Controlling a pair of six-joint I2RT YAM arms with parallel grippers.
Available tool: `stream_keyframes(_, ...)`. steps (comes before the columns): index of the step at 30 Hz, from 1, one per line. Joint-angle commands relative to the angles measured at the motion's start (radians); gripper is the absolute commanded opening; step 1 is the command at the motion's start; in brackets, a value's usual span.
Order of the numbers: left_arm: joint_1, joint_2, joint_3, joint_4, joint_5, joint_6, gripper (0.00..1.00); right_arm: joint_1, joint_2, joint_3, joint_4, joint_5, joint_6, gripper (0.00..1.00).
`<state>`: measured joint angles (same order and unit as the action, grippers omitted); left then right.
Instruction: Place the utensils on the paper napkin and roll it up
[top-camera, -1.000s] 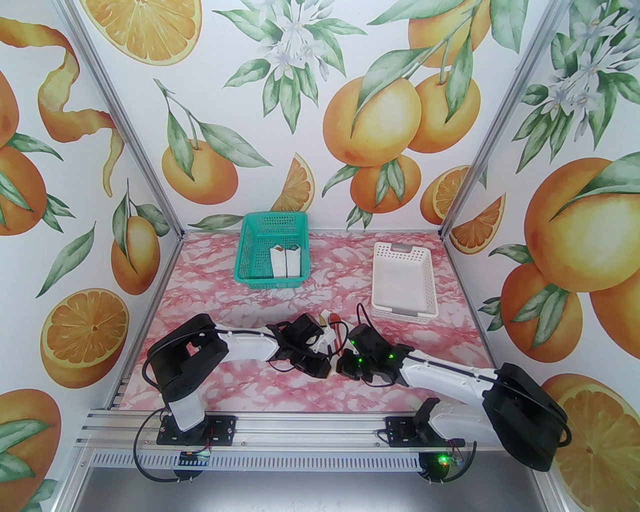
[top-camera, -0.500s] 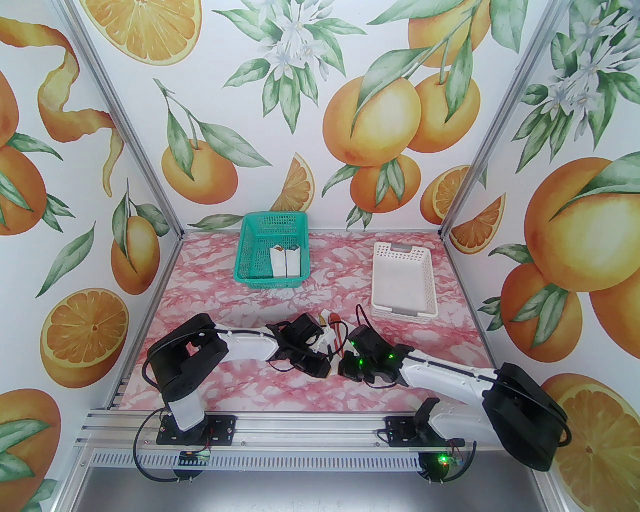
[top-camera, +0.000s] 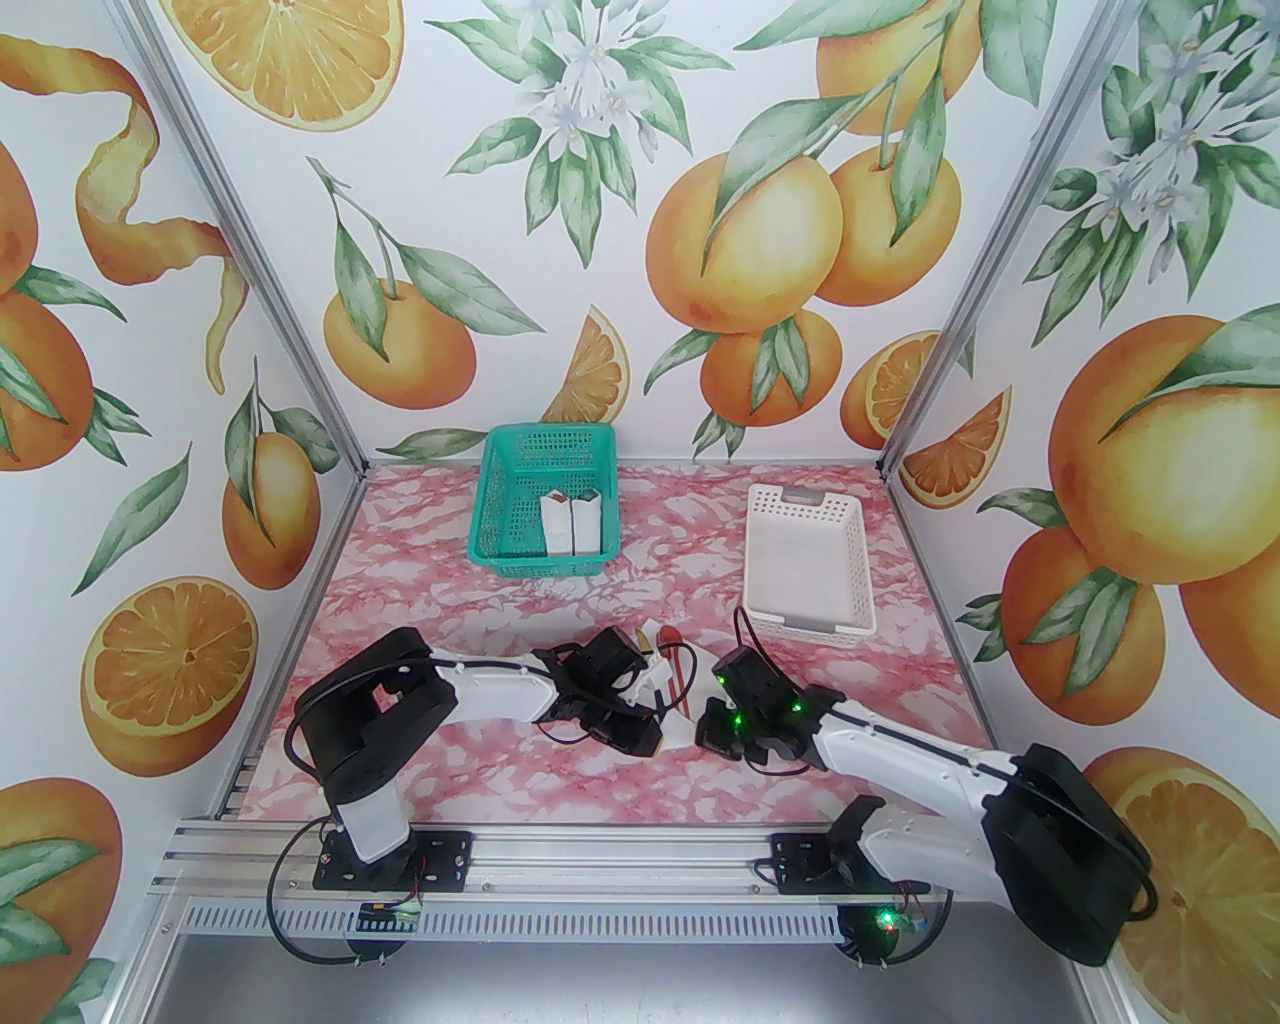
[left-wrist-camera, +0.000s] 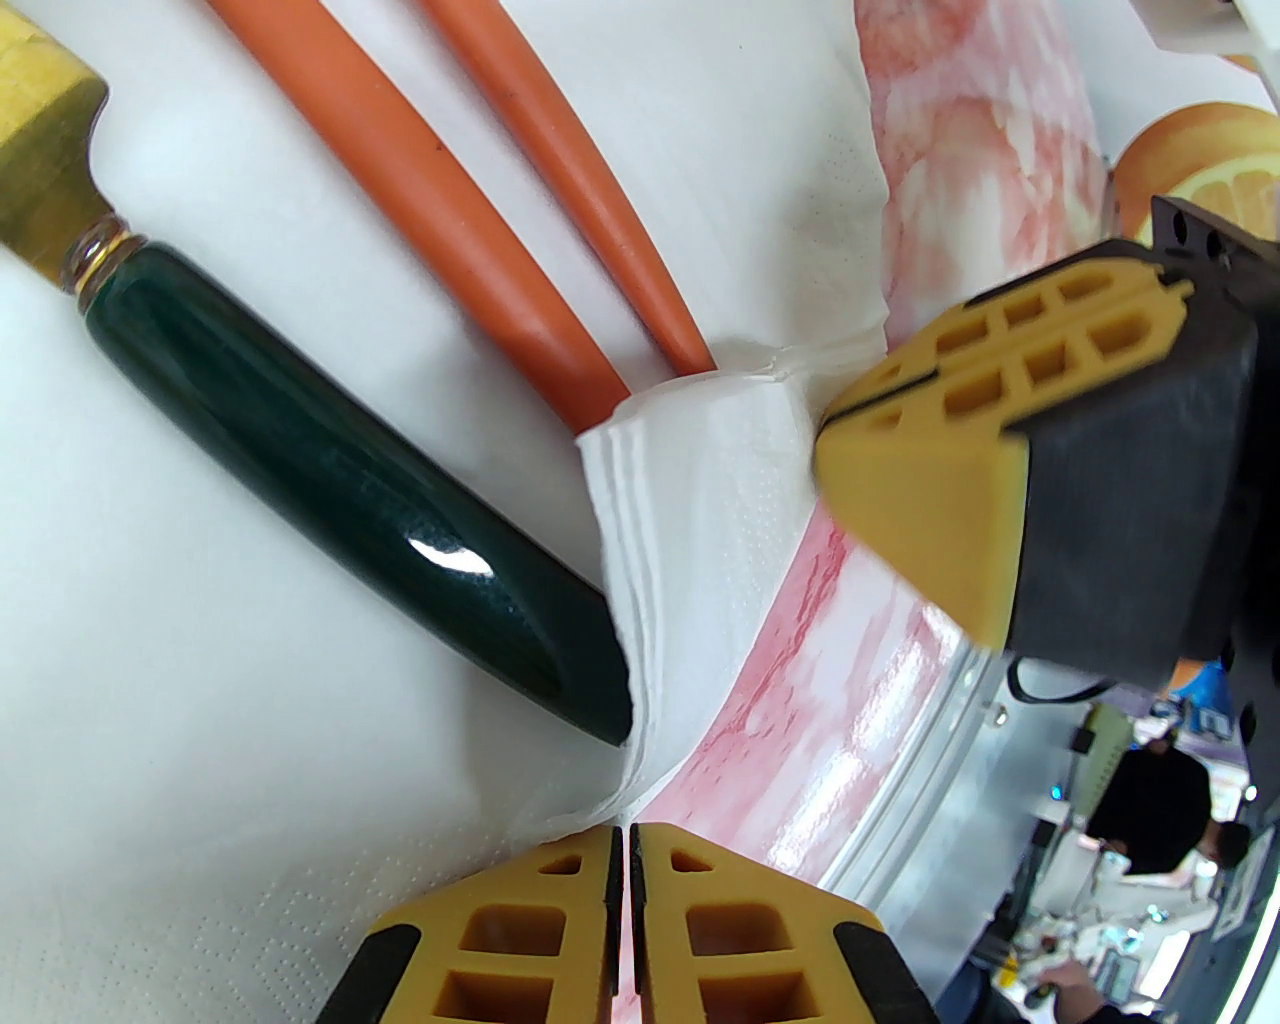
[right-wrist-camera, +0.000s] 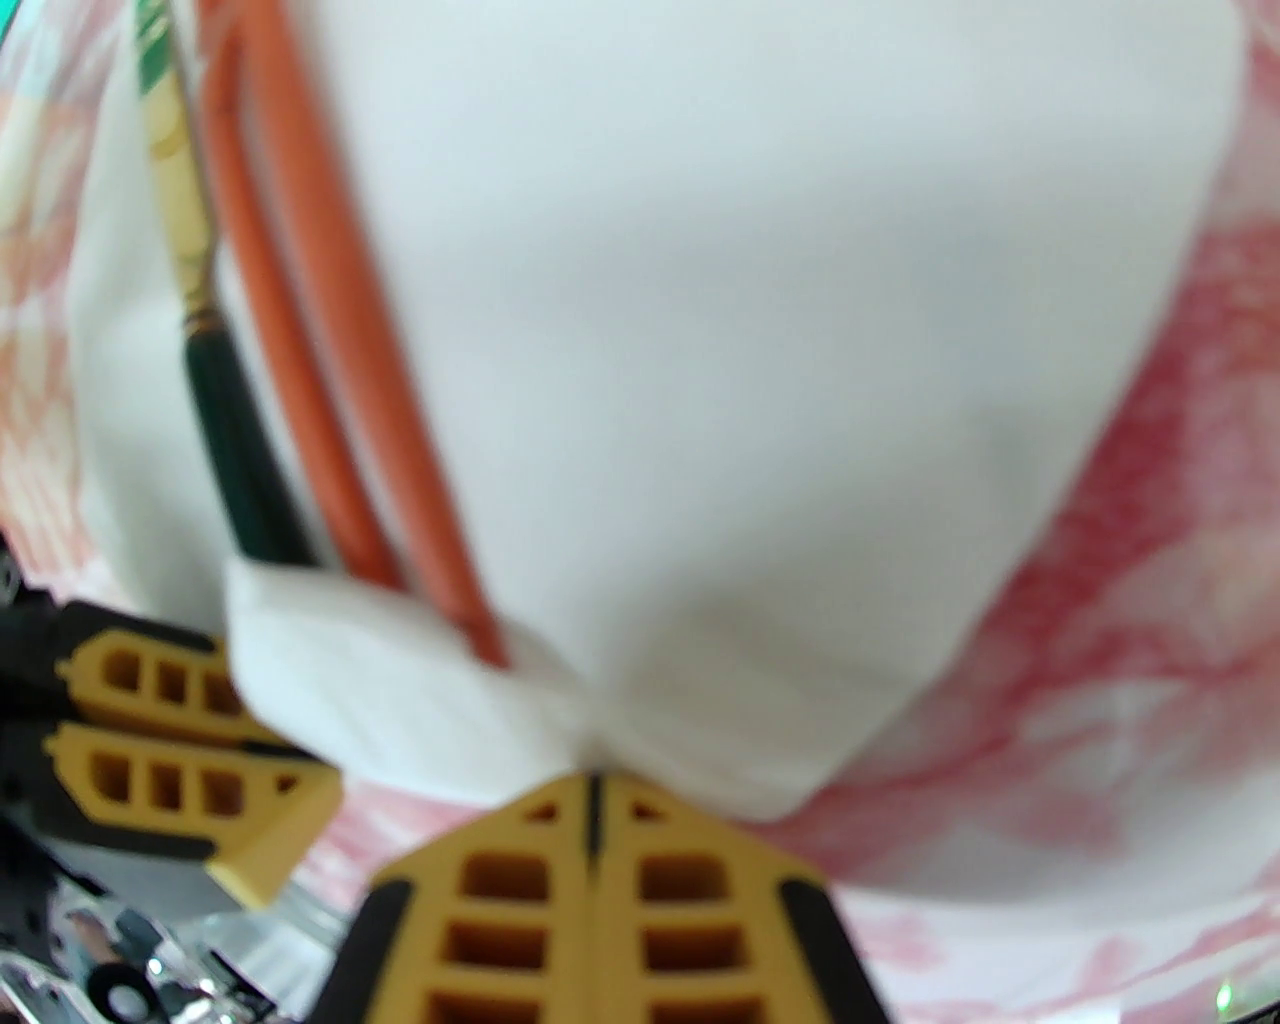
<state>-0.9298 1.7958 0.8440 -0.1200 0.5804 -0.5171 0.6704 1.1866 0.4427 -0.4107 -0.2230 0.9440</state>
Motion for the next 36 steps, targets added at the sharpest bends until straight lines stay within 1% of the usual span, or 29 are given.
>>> stream_keyframes(1, -0.002, 0.014, -0.014, -0.043, -0.028, 0.006, 0.13, -0.017, -0.018, -0.012, -0.056, 0.038, -0.019, 0.00)
stream_keyframes(8, -0.001, 0.011, -0.010, -0.047, -0.027, 0.005, 0.13, -0.049, -0.025, -0.012, -0.116, 0.054, -0.024, 0.00)
stream_keyframes(15, -0.002, 0.013, -0.002, -0.048, -0.026, 0.004, 0.13, -0.068, -0.068, 0.013, -0.174, 0.079, -0.041, 0.04)
stream_keyframes(16, -0.002, 0.012, -0.002, -0.049, -0.026, 0.004, 0.13, -0.081, -0.092, 0.034, -0.209, 0.084, -0.058, 0.10)
stream_keyframes(19, -0.002, 0.011, -0.005, -0.047, -0.026, 0.004, 0.13, -0.103, -0.137, 0.073, -0.266, 0.109, -0.087, 0.17)
stream_keyframes(21, -0.003, 0.010, -0.005, -0.047, -0.027, 0.003, 0.13, -0.118, -0.159, 0.091, -0.291, 0.129, -0.103, 0.25)
stream_keyframes(23, -0.002, 0.009, -0.005, -0.047, -0.027, 0.005, 0.13, -0.139, -0.179, 0.104, -0.306, 0.147, -0.119, 0.34)
stream_keyframes(25, -0.003, 0.009, -0.004, -0.047, -0.028, 0.002, 0.13, -0.162, -0.192, 0.111, -0.309, 0.157, -0.133, 0.40)
stream_keyframes(26, -0.003, 0.010, -0.004, -0.046, -0.026, 0.002, 0.13, -0.174, -0.196, 0.114, -0.306, 0.161, -0.140, 0.45)
stream_keyframes(29, -0.002, 0.008, -0.004, -0.047, -0.025, 0.002, 0.13, -0.206, -0.202, 0.122, -0.302, 0.181, -0.162, 0.54)
stream_keyframes(36, -0.003, 0.011, -0.003, -0.046, -0.025, 0.003, 0.13, -0.254, -0.182, 0.140, -0.261, 0.222, -0.206, 0.64)
